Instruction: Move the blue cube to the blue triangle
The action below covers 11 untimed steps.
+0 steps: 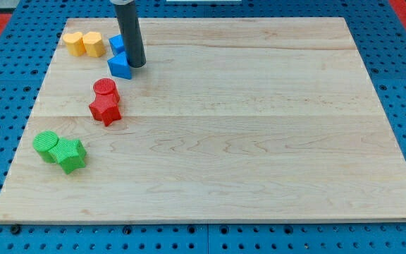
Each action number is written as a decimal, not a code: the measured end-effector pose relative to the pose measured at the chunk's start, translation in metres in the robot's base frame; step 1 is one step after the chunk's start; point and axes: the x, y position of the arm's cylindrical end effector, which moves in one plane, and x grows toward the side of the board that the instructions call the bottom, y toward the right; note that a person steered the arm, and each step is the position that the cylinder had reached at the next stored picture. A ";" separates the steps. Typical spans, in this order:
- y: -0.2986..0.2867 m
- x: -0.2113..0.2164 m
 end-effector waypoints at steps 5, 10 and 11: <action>0.000 -0.051; -0.035 -0.087; -0.005 -0.079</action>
